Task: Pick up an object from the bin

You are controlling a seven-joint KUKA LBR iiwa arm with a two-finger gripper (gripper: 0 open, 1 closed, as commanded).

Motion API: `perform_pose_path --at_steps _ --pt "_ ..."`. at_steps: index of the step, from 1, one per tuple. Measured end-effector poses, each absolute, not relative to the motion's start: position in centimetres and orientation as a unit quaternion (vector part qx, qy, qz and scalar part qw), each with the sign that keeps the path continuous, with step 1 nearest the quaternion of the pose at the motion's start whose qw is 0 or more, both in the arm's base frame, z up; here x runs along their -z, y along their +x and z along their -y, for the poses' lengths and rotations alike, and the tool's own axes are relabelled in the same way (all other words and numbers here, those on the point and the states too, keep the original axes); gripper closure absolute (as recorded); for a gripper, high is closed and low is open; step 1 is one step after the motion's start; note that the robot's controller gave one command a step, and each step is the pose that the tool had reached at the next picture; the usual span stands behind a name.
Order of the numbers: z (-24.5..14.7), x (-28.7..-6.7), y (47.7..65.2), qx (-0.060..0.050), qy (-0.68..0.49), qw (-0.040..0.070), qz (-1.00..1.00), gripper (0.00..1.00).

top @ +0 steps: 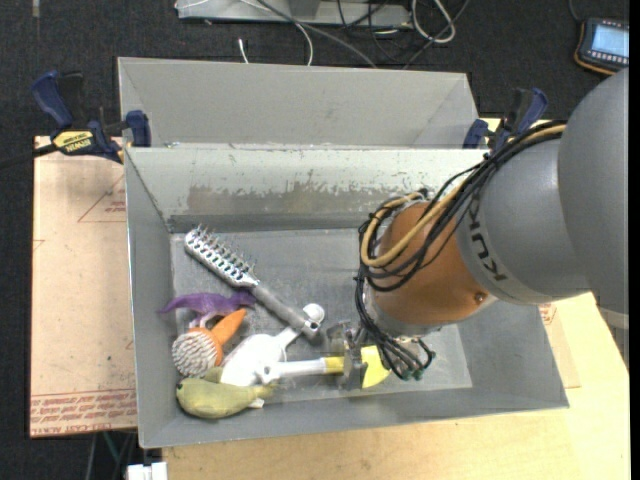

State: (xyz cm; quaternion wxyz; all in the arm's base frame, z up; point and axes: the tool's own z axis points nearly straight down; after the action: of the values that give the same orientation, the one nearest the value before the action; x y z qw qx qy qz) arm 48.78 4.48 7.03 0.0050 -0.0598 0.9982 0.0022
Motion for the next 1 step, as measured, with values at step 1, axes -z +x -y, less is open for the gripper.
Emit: perform_pose_path --at_steps 1 --pt "-4.48 -7.03 48.79 -0.002 -0.060 0.005 -0.998 1.00"
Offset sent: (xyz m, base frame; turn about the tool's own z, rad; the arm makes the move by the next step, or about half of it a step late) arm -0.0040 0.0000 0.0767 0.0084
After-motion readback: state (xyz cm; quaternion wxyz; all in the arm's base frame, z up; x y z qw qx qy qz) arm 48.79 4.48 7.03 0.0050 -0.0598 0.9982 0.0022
